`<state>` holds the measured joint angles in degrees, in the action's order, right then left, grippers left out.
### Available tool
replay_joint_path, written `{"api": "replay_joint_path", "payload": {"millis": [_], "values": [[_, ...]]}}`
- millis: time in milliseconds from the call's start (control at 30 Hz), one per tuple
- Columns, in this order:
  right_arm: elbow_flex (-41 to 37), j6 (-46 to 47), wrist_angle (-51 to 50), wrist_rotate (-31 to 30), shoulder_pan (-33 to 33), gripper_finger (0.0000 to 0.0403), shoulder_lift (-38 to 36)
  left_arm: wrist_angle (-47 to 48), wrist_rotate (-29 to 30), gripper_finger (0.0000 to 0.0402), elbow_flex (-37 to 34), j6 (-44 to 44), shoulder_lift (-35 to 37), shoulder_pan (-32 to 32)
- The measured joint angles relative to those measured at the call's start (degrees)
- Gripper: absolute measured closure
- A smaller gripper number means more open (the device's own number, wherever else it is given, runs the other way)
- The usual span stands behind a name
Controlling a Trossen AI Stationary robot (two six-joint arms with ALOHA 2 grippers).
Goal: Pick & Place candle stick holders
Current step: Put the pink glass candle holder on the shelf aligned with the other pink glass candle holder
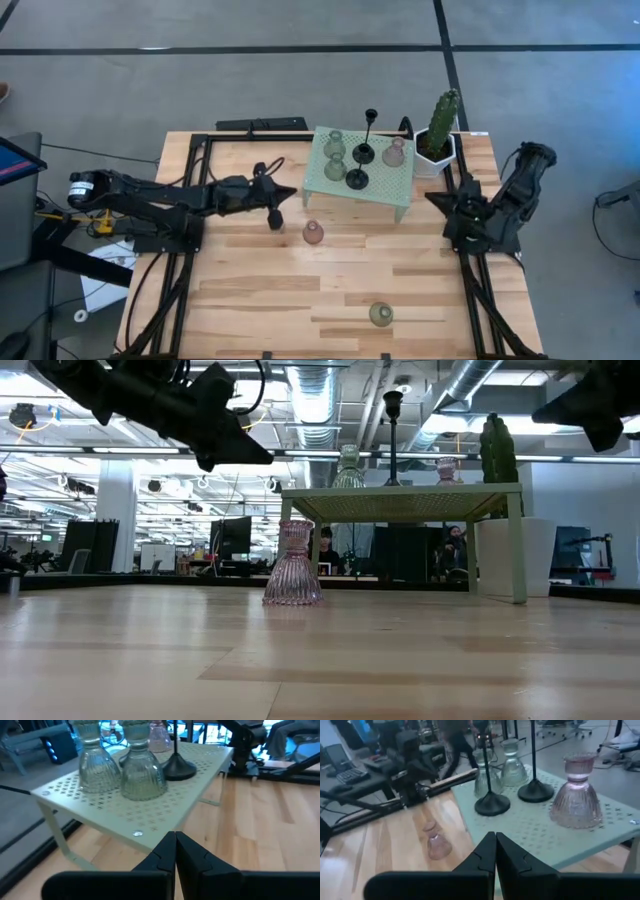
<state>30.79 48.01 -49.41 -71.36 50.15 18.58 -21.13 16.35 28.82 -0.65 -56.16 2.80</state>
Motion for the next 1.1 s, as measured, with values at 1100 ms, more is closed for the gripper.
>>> {"api": "replay_joint_path", "payload": {"millis": [1100], "values": [[0.0, -15.0, 15.7, 11.6, -0.8, 0.0403, 14.1, -1.1, -14.1, 0.0395, 0.0, -2.5, 0.9, -3.6]]}}
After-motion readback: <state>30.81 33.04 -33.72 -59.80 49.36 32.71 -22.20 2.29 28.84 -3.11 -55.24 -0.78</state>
